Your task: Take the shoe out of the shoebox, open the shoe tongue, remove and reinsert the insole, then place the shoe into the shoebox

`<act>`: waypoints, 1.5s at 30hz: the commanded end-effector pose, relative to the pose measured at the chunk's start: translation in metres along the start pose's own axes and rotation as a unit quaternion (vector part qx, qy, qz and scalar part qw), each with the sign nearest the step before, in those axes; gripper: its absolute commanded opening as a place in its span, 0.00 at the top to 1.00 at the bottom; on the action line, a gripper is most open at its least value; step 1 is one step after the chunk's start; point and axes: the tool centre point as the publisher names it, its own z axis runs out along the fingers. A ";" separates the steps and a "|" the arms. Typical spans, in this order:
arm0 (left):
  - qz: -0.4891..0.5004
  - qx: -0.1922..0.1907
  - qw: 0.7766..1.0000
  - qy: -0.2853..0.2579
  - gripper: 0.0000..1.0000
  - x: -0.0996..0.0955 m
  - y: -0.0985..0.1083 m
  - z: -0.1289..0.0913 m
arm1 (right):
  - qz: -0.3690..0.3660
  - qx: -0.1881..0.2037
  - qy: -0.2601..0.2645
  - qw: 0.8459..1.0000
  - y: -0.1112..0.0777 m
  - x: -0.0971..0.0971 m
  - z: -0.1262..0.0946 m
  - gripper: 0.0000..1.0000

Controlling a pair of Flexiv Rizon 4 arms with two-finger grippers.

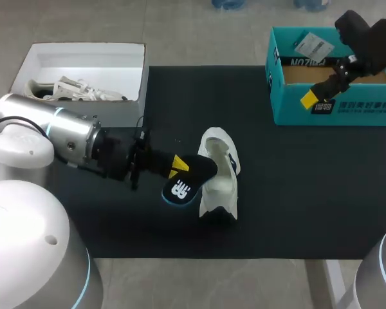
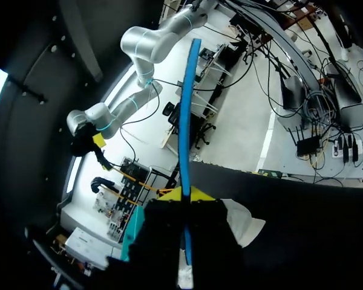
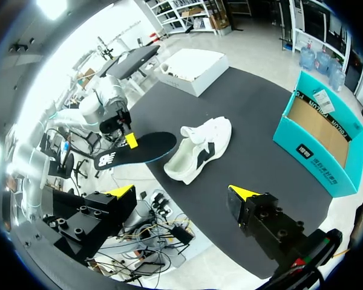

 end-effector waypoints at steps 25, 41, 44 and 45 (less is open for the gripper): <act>-0.051 -0.012 0.999 0.015 1.00 0.021 0.049 0.047 | 0.001 0.002 0.000 1.000 0.002 0.000 0.001 0.00; -0.065 -0.057 0.996 0.029 1.00 0.030 0.093 0.070 | 0.001 0.002 0.000 1.000 0.002 0.000 0.001 0.00; -0.058 -0.075 0.995 0.032 1.00 0.030 0.105 0.071 | 0.001 0.002 0.000 1.000 0.002 0.000 0.001 0.00; -0.047 -0.084 0.995 0.037 1.00 0.031 0.109 0.072 | 0.001 0.002 0.000 1.000 0.002 0.000 0.001 0.00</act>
